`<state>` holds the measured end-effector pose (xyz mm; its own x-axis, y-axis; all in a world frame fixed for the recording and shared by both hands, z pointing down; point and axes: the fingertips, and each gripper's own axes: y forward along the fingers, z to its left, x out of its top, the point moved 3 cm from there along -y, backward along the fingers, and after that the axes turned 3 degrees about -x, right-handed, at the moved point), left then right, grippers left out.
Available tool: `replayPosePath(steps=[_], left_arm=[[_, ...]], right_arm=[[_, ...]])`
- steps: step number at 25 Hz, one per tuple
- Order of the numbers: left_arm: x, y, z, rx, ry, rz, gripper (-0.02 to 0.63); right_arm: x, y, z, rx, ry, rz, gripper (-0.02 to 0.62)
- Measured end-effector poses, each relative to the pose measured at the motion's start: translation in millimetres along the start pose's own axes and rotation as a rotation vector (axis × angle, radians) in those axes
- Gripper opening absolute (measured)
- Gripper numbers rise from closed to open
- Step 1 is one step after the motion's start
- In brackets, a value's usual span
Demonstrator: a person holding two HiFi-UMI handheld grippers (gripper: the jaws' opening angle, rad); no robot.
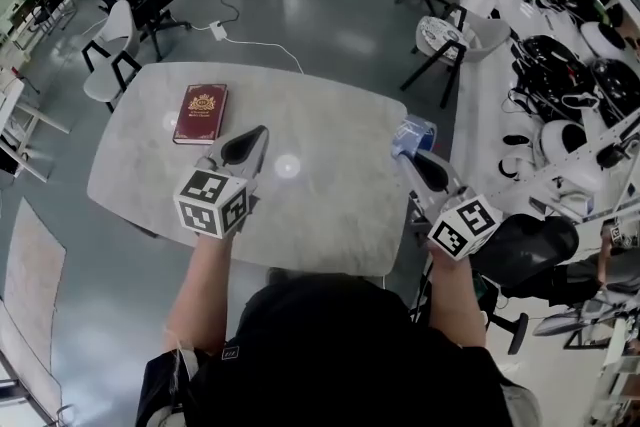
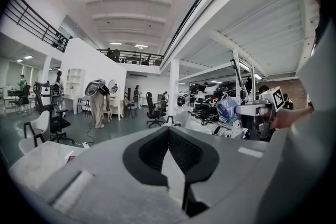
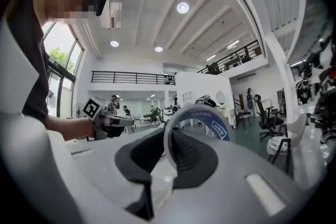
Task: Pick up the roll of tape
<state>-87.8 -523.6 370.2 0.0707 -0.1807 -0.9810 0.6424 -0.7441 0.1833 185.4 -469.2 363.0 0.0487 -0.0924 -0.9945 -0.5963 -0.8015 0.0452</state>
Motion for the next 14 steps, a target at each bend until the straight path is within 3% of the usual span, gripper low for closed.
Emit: replayPosePath(steps=[14], left_arm=[[-8, 8, -3, -0.012, -0.02, 0.012, 0.011]], right_arm=[[-4, -9, -14, -0.035, 0.017, 0.004, 0.046]])
